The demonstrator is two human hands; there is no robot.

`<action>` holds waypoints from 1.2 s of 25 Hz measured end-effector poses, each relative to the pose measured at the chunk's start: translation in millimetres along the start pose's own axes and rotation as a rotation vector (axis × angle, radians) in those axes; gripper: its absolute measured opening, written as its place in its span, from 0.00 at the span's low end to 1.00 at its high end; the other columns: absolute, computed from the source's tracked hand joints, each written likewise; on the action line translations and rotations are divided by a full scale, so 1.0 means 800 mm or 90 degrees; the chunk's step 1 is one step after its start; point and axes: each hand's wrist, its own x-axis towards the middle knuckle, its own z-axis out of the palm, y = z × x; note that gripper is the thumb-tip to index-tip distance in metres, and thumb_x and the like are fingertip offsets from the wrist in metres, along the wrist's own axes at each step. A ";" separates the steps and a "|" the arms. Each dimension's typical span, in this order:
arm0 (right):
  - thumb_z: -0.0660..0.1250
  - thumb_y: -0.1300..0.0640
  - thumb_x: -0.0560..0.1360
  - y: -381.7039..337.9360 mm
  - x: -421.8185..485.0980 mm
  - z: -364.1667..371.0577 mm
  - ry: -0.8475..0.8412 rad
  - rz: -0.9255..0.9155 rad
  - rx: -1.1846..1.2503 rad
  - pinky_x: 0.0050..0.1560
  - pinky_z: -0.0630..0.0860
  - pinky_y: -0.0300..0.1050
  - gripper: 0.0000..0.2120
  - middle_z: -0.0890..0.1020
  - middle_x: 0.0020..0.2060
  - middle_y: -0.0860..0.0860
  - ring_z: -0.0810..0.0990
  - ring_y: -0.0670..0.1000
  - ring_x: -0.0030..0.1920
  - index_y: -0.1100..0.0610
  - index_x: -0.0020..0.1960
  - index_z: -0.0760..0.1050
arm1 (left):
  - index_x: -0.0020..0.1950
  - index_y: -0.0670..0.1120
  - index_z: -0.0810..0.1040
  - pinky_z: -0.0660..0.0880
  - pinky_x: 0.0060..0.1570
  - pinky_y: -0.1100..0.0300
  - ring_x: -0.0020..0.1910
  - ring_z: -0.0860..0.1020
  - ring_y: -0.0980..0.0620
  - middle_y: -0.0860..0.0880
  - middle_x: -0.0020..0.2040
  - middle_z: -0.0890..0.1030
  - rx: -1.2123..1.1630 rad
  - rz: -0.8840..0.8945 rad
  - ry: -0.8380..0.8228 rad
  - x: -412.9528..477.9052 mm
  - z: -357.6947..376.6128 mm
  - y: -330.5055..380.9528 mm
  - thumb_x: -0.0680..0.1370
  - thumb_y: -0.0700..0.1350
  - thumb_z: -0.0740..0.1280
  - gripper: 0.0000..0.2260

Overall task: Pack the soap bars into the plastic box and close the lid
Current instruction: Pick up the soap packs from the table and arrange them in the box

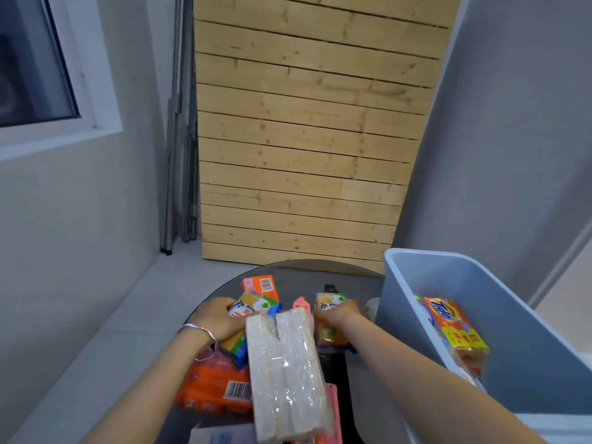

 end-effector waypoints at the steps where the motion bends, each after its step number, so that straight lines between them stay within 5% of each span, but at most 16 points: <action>1: 0.75 0.49 0.68 -0.001 0.007 0.006 -0.002 -0.018 0.003 0.67 0.68 0.45 0.40 0.70 0.67 0.58 0.71 0.56 0.66 0.62 0.70 0.59 | 0.45 0.51 0.77 0.79 0.50 0.55 0.44 0.80 0.52 0.49 0.48 0.83 0.020 -0.009 -0.016 0.006 -0.001 0.002 0.67 0.63 0.69 0.17; 5: 0.78 0.47 0.63 -0.012 0.026 0.013 0.054 -0.091 -0.016 0.63 0.71 0.50 0.50 0.71 0.65 0.57 0.72 0.57 0.65 0.59 0.73 0.52 | 0.44 0.47 0.77 0.77 0.42 0.60 0.39 0.80 0.54 0.48 0.45 0.82 0.013 -0.072 -0.116 0.018 -0.014 0.014 0.64 0.67 0.69 0.24; 9: 0.76 0.53 0.64 -0.034 0.030 0.006 0.062 -0.133 0.071 0.52 0.74 0.50 0.41 0.74 0.50 0.55 0.76 0.56 0.51 0.59 0.66 0.55 | 0.40 0.47 0.79 0.75 0.29 0.66 0.31 0.80 0.58 0.52 0.34 0.83 -0.127 -0.064 -0.123 0.014 -0.017 0.025 0.64 0.60 0.75 0.17; 13: 0.78 0.55 0.61 -0.063 0.007 -0.013 0.076 -0.260 0.144 0.48 0.76 0.49 0.33 0.77 0.46 0.52 0.78 0.53 0.46 0.54 0.54 0.60 | 0.37 0.47 0.77 0.74 0.26 0.67 0.31 0.80 0.53 0.54 0.27 0.81 -0.307 0.029 0.057 0.000 -0.023 0.033 0.67 0.47 0.76 0.09; 17: 0.78 0.56 0.62 -0.099 -0.043 -0.056 0.066 -0.356 0.240 0.47 0.79 0.47 0.29 0.80 0.48 0.52 0.81 0.52 0.46 0.55 0.57 0.67 | 0.48 0.46 0.72 0.79 0.41 0.53 0.40 0.80 0.47 0.45 0.45 0.81 -0.453 0.085 0.308 -0.014 -0.052 0.064 0.71 0.50 0.73 0.13; 20: 0.77 0.51 0.63 -0.114 -0.097 -0.101 -0.029 -0.383 0.300 0.33 0.82 0.44 0.20 0.83 0.43 0.51 0.83 0.51 0.38 0.53 0.50 0.74 | 0.47 0.46 0.73 0.78 0.30 0.59 0.32 0.81 0.52 0.45 0.42 0.82 -0.703 0.056 0.209 -0.028 -0.073 0.101 0.74 0.51 0.69 0.09; 25: 0.77 0.48 0.64 -0.104 -0.170 -0.157 -0.103 -0.416 0.249 0.27 0.78 0.38 0.23 0.85 0.44 0.51 0.84 0.49 0.36 0.52 0.55 0.75 | 0.53 0.43 0.77 0.77 0.46 0.47 0.41 0.80 0.46 0.42 0.45 0.82 -0.853 0.000 -0.048 -0.063 -0.046 0.171 0.78 0.55 0.59 0.17; 30: 0.76 0.53 0.65 -0.066 -0.197 -0.187 -0.004 -0.479 0.094 0.40 0.80 0.43 0.09 0.84 0.38 0.50 0.84 0.50 0.39 0.51 0.39 0.76 | 0.58 0.44 0.77 0.77 0.52 0.47 0.49 0.81 0.44 0.40 0.53 0.82 -0.887 0.030 -0.165 -0.097 0.003 0.234 0.79 0.60 0.50 0.25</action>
